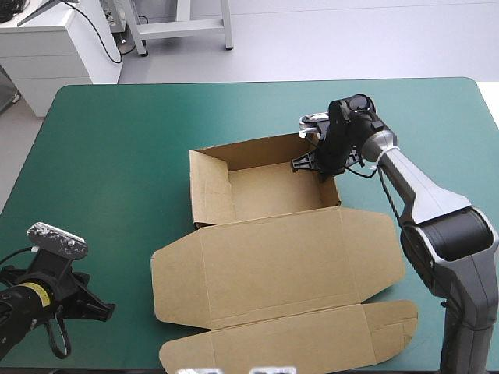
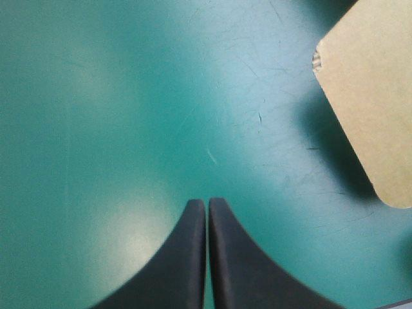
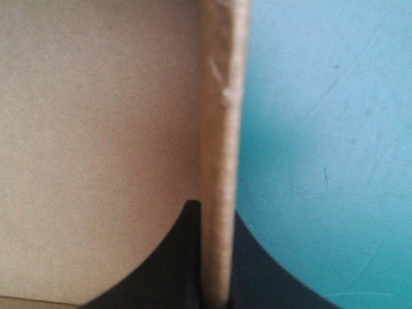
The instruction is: Fold the box
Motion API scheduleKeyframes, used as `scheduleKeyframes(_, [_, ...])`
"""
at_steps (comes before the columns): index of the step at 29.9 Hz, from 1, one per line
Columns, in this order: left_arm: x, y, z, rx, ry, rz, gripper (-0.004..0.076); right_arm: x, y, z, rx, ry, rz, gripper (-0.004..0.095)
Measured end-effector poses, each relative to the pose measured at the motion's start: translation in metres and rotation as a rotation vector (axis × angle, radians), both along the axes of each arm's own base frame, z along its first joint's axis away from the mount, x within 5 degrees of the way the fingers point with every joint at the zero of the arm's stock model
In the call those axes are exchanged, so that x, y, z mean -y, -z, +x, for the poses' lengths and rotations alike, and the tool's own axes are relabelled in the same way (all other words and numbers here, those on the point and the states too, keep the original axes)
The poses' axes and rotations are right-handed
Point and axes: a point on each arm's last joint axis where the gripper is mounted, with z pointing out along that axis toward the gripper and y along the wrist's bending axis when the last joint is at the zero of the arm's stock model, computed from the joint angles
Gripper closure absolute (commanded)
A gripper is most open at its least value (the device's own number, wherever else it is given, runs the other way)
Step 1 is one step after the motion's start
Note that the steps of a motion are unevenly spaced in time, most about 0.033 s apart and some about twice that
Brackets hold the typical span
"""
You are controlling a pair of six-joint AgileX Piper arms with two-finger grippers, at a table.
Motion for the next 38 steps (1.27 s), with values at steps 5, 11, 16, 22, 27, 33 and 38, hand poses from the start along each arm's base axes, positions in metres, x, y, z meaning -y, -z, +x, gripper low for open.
scheduleKeyframes(5, [0.000,0.000,0.000,0.000,-0.002,-0.001,0.0731,0.019,-0.011,0.009,0.046,-0.023,-0.040,0.0929])
scheduleKeyframes(11, [0.000,0.000,0.000,0.000,-0.002,-0.001,0.0731,0.102,-0.043,0.033,0.162,0.081,-0.056,0.0929])
scheduleKeyframes(16, [0.000,0.000,0.000,0.000,-0.002,-0.001,0.0731,0.196,-0.060,0.035,0.217,0.267,-0.081,0.0929])
scheduleKeyframes(22, [0.000,0.000,0.000,-0.001,-0.001,-0.003,0.0731,0.290,-0.060,0.015,0.217,0.424,-0.140,0.0929])
scheduleKeyframes(27, [0.000,0.000,0.000,0.000,0.000,-0.004,0.0731,0.341,-0.053,0.000,0.211,0.520,-0.161,0.0901])
scheduleKeyframes(33, [0.000,0.000,0.000,0.000,0.001,-0.003,0.0731,0.364,-0.041,-0.004,0.207,0.567,-0.123,0.0499])
scheduleKeyframes(38, [0.000,0.000,0.000,0.000,0.002,-0.003,0.0731,0.365,-0.042,-0.003,0.227,0.571,-0.093,0.0014])
